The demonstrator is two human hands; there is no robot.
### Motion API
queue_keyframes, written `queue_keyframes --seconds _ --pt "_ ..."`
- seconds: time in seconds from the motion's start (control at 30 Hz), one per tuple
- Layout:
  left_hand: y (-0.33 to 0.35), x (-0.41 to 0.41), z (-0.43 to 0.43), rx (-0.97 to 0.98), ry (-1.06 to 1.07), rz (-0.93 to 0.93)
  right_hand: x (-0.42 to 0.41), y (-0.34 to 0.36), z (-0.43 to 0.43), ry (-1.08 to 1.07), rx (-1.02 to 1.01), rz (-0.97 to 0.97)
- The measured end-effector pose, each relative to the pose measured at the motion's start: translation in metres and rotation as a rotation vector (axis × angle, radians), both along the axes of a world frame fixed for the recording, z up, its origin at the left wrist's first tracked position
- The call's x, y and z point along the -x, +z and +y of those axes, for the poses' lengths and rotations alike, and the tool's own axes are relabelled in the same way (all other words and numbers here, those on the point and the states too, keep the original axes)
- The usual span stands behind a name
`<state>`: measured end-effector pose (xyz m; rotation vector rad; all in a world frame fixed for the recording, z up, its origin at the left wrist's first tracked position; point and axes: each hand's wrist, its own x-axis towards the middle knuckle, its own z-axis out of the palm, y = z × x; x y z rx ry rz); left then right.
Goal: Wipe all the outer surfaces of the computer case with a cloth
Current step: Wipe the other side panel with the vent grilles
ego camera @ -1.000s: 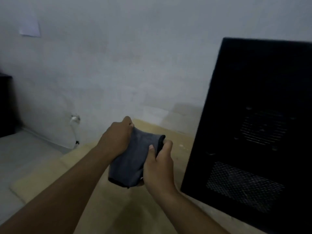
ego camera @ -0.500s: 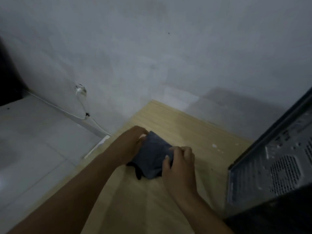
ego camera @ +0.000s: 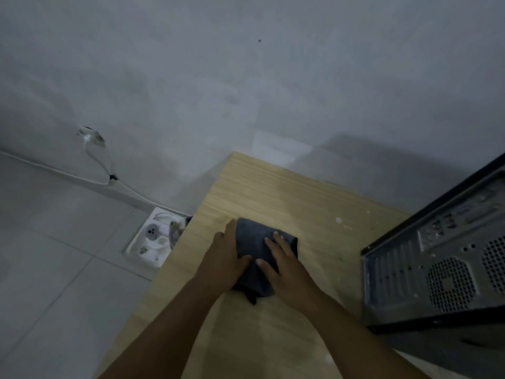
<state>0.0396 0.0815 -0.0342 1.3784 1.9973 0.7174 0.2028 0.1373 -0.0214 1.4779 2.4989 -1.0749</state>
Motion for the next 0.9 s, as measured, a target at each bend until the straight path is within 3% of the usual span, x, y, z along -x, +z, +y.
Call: queue_keyframes --seconds 0.07,0.2,0.37,0.43,0.5,0.6,0.7,0.8,0.9 --pt "0.008 -0.003 0.007 0.085 0.058 -0.097 -0.01 0.006 0.007 0.009 0.003 0.004" --pt "0.024 0.007 0.003 0.264 0.066 -0.114 -0.027 0.014 0.015 0.097 -0.012 -0.087" --pt "0.031 -0.008 -0.01 0.108 0.019 0.256 -0.022 0.022 -0.005 -0.101 -0.315 -0.127" --pt "0.03 -0.014 -0.012 0.085 0.077 0.233 -0.017 0.024 -0.017 -0.109 -0.285 -0.13" --pt "0.023 -0.011 -0.011 0.18 0.117 0.109 -0.012 0.021 -0.025 -0.042 -0.199 -0.217" --pt "0.02 -0.003 -0.01 0.315 0.035 0.101 -0.003 0.028 -0.023 0.007 -0.176 -0.38" --pt "0.026 -0.003 -0.01 0.246 -0.04 0.36 0.008 0.039 -0.016 -0.026 -0.137 -0.457" --pt "0.028 -0.003 -0.009 0.076 -0.183 0.402 0.017 0.043 -0.012 -0.026 -0.105 -0.434" --pt "0.026 -0.001 -0.012 0.138 -0.422 0.468 0.013 0.037 -0.008 -0.014 -0.036 -0.397"
